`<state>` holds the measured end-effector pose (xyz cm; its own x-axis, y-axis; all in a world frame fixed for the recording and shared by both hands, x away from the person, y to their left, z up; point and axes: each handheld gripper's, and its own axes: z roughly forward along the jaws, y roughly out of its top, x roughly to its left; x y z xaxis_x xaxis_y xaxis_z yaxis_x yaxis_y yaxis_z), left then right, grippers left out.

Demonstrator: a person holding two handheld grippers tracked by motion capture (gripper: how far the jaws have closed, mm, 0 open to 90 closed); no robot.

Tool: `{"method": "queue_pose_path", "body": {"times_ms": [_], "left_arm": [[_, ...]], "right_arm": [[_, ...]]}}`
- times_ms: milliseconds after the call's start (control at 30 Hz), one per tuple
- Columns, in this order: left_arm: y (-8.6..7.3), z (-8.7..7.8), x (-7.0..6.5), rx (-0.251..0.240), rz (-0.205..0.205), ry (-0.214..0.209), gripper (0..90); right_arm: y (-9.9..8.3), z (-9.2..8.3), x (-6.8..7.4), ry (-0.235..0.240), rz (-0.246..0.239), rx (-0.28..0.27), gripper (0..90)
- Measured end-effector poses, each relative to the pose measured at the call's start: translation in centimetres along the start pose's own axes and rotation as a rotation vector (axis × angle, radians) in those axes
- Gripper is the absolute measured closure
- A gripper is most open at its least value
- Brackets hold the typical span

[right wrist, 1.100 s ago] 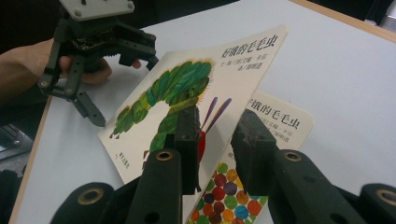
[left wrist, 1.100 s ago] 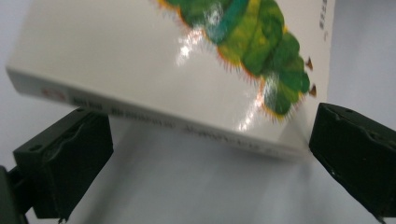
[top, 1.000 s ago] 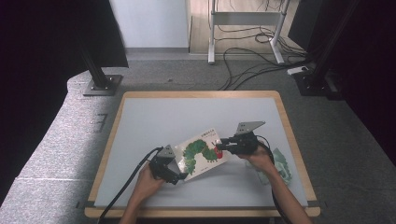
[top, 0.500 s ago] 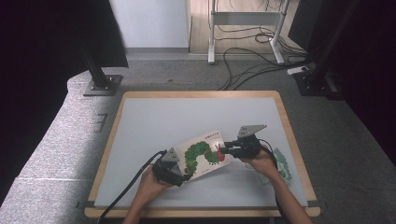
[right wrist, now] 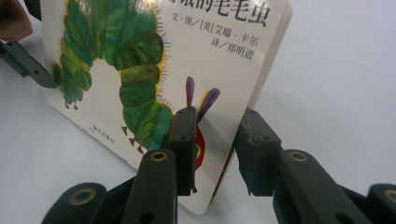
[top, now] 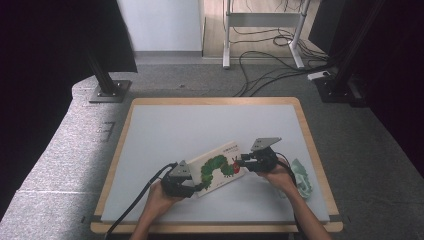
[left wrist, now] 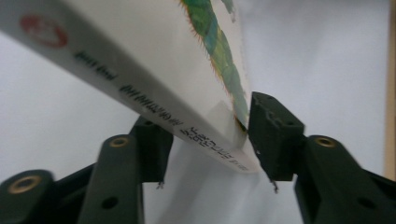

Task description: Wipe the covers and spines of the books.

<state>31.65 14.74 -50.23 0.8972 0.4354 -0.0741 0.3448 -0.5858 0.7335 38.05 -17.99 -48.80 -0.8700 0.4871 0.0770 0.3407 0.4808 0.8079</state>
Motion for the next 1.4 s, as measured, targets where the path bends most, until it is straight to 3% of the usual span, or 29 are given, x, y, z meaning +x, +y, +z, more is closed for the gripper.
{"method": "queue_pose_path", "body": {"times_ms": [100,200,333,467,600,800,900,1100,1233,1400], "left_arm": [[0.0,0.0,-0.3,0.0,0.005,0.0,56.7],[0.0,-0.1,-0.8,0.014,0.025,-0.009,61.5],[-0.1,0.0,-1.4,0.043,0.033,-0.001,64.9],[-0.1,0.0,-1.6,0.046,0.025,-0.003,67.8],[-0.1,-0.1,-1.3,0.042,0.021,-0.04,72.0],[0.0,-0.5,-0.5,0.068,0.044,0.059,74.6],[0.0,-0.7,0.0,0.073,0.041,0.052,74.5],[-0.3,-0.7,-0.3,0.057,0.052,0.07,74.2],[-0.6,-0.7,-0.3,0.034,0.042,0.072,74.2],[-0.6,-0.7,-0.3,0.03,0.043,0.071,74.3]], "right_arm": [[-0.1,-0.5,0.4,-0.022,-0.006,-0.005,63.7],[-0.3,-1.1,0.5,-0.079,-0.006,0.005,56.5],[-0.6,-1.0,0.5,-0.058,0.007,0.016,52.2],[-0.7,-0.2,0.8,-0.005,-0.002,0.015,54.1],[-0.6,-0.3,1.1,-0.021,-0.018,0.006,55.4],[0.0,0.3,1.4,-0.063,-0.049,-0.016,55.8],[0.4,0.9,1.3,-0.069,-0.047,-0.019,55.2],[0.3,0.9,1.3,-0.063,-0.039,-0.031,53.9],[0.3,0.5,1.4,-0.064,-0.032,-0.046,47.2],[0.2,-0.1,1.5,-0.094,-0.035,-0.026,39.3]]}}
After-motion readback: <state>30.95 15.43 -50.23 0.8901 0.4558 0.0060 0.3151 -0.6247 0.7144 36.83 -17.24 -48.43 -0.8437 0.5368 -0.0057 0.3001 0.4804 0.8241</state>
